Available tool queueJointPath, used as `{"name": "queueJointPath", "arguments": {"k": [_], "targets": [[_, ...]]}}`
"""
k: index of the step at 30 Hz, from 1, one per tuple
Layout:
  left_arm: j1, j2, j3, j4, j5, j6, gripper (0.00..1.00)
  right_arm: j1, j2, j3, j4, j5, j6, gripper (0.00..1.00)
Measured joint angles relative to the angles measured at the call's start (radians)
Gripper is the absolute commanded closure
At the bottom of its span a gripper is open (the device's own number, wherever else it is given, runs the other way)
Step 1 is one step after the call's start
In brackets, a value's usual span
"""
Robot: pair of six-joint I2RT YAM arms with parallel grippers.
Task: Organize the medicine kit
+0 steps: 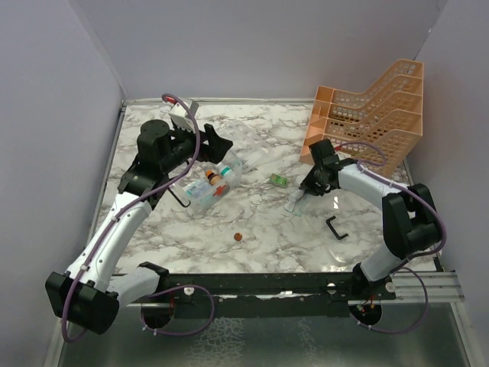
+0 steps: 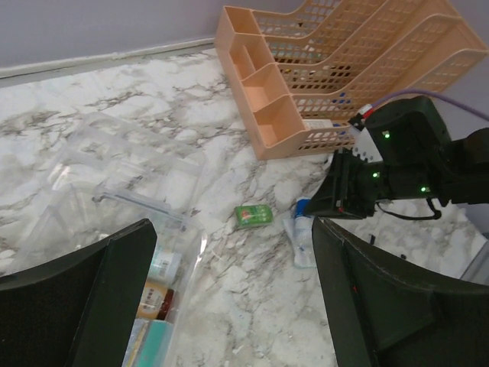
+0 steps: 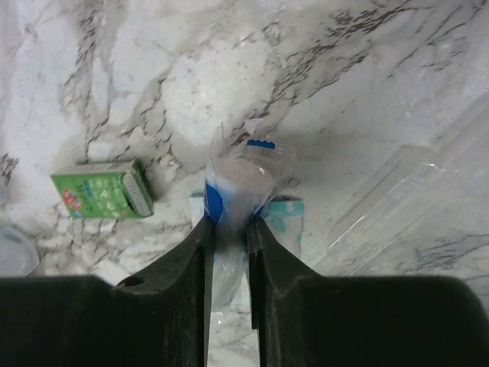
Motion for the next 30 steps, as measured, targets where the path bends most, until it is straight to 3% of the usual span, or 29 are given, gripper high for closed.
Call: {"name": "queueJointPath", "arguments": {"k": [14,22,30], "targets": [[-0.082,0.124,-0.117,0.212,0.166,-0.246,0.17,0.0,-0.175,0.041,0.132,-0.411,-0.148,0.8],[-0.092,0.208,-0.135,0.373,0.283,-0.407,0.2,0.003,-0.29,0.032,0.407,-0.68,-0.23,0.77],[-0.092,0.289,-0.119,0.481,0.421,-0.565,0.26,0.003,-0.338,0.032,0.65,-0.854,-0.256,0.74]]}}
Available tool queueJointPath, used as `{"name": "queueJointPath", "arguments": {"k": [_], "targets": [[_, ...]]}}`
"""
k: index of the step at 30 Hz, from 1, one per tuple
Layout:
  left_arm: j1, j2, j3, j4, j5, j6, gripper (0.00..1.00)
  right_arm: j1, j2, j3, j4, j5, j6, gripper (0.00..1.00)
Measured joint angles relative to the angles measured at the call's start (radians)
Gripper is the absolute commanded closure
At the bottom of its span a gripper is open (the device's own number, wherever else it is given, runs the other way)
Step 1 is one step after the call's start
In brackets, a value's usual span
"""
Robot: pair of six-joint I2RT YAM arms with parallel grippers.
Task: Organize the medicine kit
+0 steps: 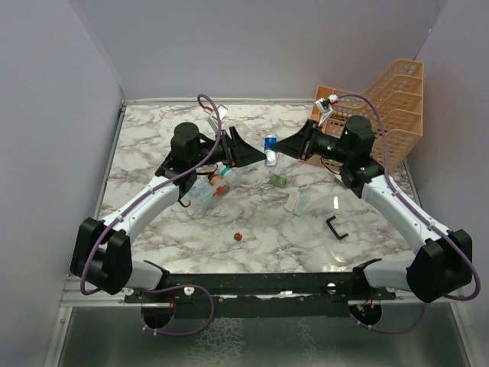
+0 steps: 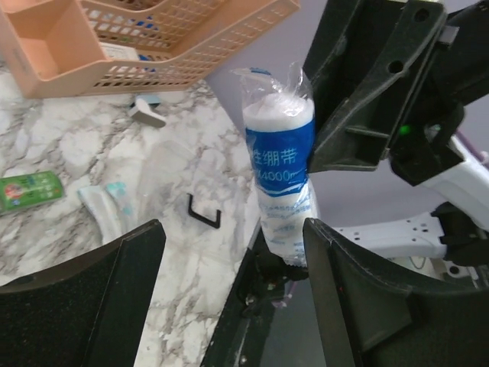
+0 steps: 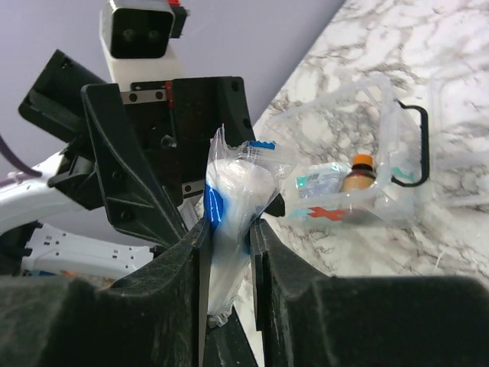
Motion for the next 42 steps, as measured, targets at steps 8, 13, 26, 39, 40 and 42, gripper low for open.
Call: {"name": "queueJointPath", "arguments": {"k": [8,13,26,39,40,42], "targets": [[-0.031,0.0,0.0,0.167,0.068,-0.152,0.32,0.005,-0.002,-0.035,0.177,-0.106,0.02,0.73],[-0.055,0.0,0.0,0.211,0.073,-0.199,0.43,0.006,-0.002,-0.044,0.228,-0.135,0.036,0.73],[-0.072,0.002,-0.022,0.237,0.066,-0.22,0.85,0.006,-0.002,-0.053,0.283,-0.177,0.066,0.51],[0.04,-0.052,-0.08,0.158,0.063,0.057,0.87,0.008,-0.059,-0.039,0.024,-0.01,-0.063,0.42],[0.068,-0.066,-0.071,0.096,0.064,0.116,0.87,0.008,-0.071,-0.039,0.008,0.007,-0.071,0.42],[0.102,-0.076,-0.029,-0.035,0.044,0.233,0.86,0.008,-0.097,-0.039,-0.021,0.037,-0.085,0.42]]}}
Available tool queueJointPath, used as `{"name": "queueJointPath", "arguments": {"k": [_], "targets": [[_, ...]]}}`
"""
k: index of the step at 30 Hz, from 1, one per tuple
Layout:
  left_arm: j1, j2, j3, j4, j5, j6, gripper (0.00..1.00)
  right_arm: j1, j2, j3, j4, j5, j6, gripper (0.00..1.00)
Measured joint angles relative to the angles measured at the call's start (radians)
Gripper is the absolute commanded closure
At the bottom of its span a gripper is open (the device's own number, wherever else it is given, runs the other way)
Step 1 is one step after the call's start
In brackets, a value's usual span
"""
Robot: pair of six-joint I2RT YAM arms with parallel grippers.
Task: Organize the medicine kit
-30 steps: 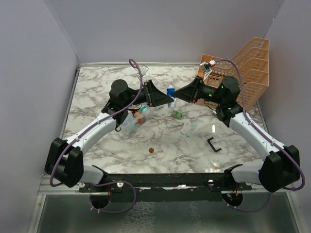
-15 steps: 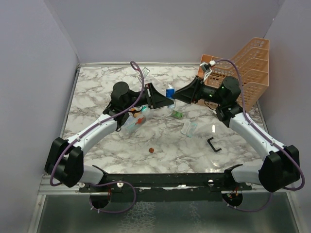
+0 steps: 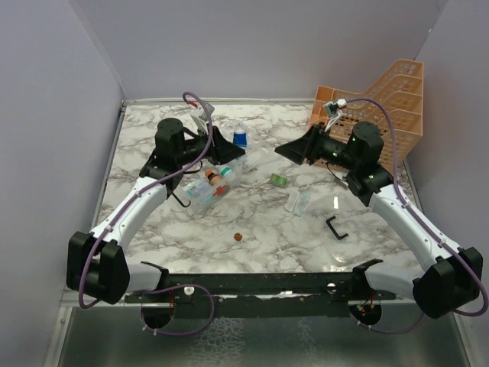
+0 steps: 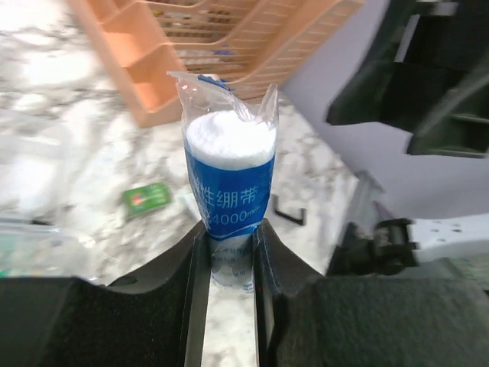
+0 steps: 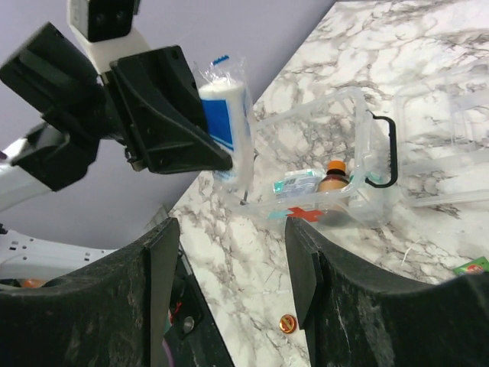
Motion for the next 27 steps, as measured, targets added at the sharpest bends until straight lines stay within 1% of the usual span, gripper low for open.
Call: {"name": "queueJointPath", "arguments": {"k": [4,6,7,8,11,17,20,27], "targets": [[0.013,0.0,0.156,-0.318,-0.095,0.293,0.92,0.002,-0.023,0.0,-0.028,0.043,-0.022,0.43],[0.012,0.0,0.21,-0.433,-0.141,0.41,0.93,0.002,-0.022,-0.001,-0.047,0.063,-0.03,0.43],[0.012,0.0,0.225,-0.472,-0.18,0.503,0.93,0.002,-0.022,-0.003,-0.058,0.073,-0.033,0.44],[0.011,0.0,0.238,-0.52,-0.188,0.521,0.94,0.002,-0.022,-0.006,-0.067,0.086,-0.036,0.44],[0.011,0.001,0.242,-0.623,-0.271,0.644,0.93,0.002,-0.022,-0.017,-0.082,0.112,-0.036,0.44],[0.011,0.042,0.257,-0.745,-0.432,0.821,0.97,0.002,-0.029,-0.082,-0.114,0.176,-0.008,0.45],[0.01,0.093,0.297,-0.797,-0.512,0.893,0.98,0.002,-0.037,-0.102,-0.149,0.213,-0.006,0.45],[0.0,0.184,0.368,-0.848,-0.676,0.997,0.95,0.002,-0.041,-0.094,-0.189,0.266,-0.039,0.45]]}}
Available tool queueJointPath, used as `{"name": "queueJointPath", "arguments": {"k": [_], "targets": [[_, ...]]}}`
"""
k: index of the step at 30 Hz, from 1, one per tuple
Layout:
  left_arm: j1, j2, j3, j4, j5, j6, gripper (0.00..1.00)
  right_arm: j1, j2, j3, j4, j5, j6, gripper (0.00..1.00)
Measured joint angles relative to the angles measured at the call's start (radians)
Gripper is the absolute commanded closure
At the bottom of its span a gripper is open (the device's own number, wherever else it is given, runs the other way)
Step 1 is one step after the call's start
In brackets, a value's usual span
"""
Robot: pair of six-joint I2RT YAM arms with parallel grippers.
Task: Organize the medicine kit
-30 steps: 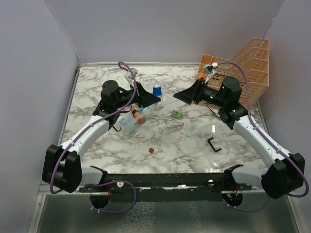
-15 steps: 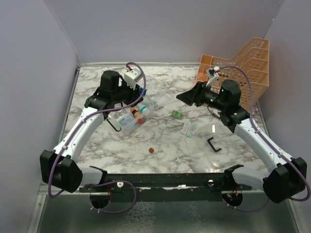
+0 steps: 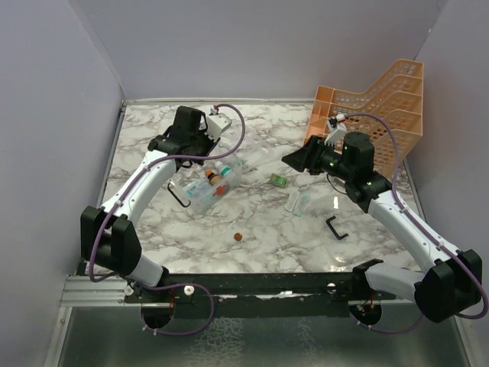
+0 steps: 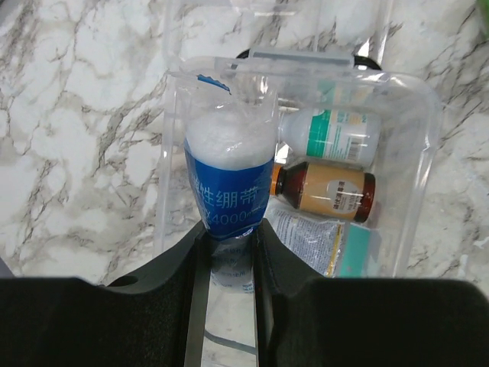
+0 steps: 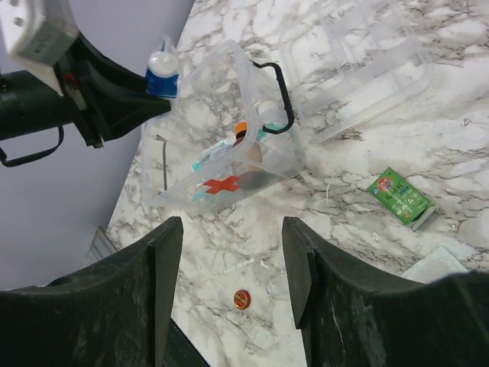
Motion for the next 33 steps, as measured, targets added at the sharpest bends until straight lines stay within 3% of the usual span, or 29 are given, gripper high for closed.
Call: {"name": "queueJointPath", "arguments": {"k": [8,15,28,33], "targets": [[-0.034,0.14,0.015,-0.055,-0.129,0.05,0.91,0.0,-0.035,-0.002,-0.014,0.024,-0.025,0.45],[-0.104,0.319,0.121,-0.077,-0.323,0.042,0.87,0.0,-0.055,-0.019,-0.016,0.031,-0.032,0.45],[-0.12,0.399,0.144,-0.085,-0.434,0.016,0.56,0.007,-0.055,-0.019,-0.019,0.037,-0.041,0.45],[-0.12,0.405,0.145,-0.075,-0.455,-0.002,0.5,0.009,-0.055,-0.019,-0.019,0.04,-0.043,0.45]]}}
